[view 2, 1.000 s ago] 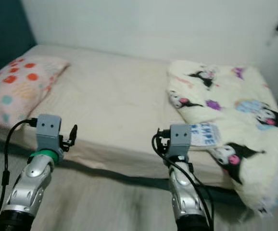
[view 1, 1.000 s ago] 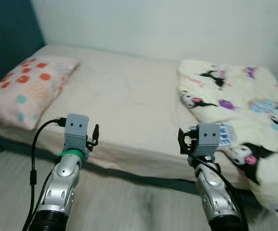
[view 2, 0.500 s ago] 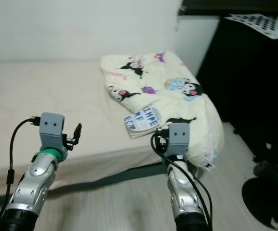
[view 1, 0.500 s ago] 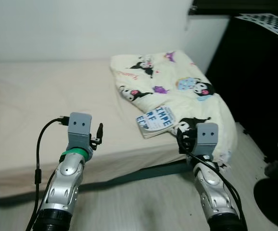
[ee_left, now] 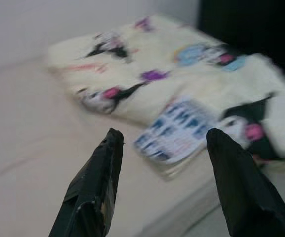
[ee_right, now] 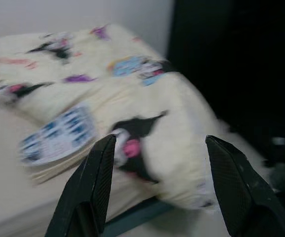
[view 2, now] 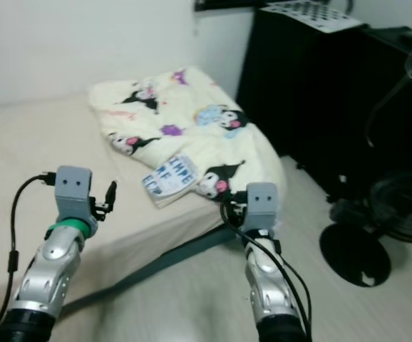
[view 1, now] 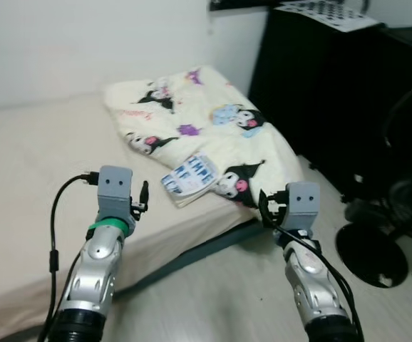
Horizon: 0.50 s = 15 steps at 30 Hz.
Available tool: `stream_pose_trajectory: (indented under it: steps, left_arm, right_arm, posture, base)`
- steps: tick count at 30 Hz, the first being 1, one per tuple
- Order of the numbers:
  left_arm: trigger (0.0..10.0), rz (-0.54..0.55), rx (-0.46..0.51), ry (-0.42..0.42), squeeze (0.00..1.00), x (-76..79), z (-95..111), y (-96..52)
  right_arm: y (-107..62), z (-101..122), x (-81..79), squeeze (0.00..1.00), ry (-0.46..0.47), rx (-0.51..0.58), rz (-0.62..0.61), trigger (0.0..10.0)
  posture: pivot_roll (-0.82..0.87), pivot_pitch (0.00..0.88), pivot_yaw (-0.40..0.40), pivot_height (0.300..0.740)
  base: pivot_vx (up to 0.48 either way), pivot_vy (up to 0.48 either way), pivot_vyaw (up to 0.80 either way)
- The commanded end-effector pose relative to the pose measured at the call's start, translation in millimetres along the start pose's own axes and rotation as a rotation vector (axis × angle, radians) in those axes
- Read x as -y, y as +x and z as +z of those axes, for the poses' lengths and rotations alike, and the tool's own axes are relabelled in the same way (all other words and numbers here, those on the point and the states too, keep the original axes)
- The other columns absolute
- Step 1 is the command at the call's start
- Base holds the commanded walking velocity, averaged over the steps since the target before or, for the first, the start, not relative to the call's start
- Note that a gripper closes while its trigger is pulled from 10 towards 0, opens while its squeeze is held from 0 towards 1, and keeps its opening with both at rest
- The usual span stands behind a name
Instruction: Clean up the room
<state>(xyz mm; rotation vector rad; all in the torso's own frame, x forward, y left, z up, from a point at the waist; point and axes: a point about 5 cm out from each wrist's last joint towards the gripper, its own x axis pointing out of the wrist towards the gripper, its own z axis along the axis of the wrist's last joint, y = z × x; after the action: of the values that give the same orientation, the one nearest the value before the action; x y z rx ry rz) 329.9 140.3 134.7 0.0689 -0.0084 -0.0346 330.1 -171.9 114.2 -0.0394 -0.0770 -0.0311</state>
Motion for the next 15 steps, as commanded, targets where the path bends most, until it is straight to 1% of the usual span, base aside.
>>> stream_pose_trajectory:
  steps: [1,15]
  left_arm:
    - [10.0,0.022,-0.023,0.017,0.0,-7.7,-6.2,-3.0]
    - [10.0,0.005,-0.02,0.025,0.0,-5.8,-4.6,-1.7]
  right_arm:
    - [-2.7,-5.1,-2.7,0.0,0.016,-0.018,0.002,10.0]
    - [-3.2,-3.2,-3.0,0.0,0.024,-0.008,-0.008,10.0]
  posture:
    - [-0.03,0.036,0.042,0.74]
    - [-0.04,0.039,0.053,0.74]
  base:
    - [0.0,0.0,-0.8]
    - [0.0,0.0,-0.8]
